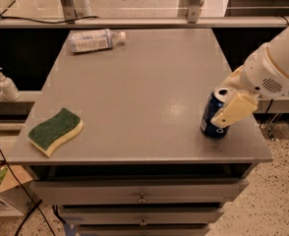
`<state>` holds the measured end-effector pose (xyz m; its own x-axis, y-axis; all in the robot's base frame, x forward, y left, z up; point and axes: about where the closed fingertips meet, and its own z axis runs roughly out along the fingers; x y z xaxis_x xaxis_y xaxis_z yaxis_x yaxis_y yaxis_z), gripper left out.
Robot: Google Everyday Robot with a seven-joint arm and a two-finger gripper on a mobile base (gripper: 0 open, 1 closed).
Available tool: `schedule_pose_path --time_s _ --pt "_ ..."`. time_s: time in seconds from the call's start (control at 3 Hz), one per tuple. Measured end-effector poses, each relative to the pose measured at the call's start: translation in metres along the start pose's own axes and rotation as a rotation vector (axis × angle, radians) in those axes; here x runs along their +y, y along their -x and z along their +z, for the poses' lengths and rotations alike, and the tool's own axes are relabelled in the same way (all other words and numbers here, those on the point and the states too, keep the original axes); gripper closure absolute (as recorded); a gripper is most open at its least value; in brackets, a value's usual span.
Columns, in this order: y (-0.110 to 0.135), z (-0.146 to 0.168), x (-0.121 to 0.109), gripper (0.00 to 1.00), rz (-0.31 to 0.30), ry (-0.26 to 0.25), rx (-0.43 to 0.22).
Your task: Move pepsi can near sponge
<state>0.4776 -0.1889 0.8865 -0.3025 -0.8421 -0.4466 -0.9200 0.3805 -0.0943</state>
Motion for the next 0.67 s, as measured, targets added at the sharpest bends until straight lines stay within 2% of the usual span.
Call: schedule_pose_path --time_s 0.33,0.67 --pt "0.013 -0.006 -0.002 0.62 0.002 -0.016 -0.031" --pt "0.038 -0.017 -0.004 0.85 -0.008 -0.033 -0.104"
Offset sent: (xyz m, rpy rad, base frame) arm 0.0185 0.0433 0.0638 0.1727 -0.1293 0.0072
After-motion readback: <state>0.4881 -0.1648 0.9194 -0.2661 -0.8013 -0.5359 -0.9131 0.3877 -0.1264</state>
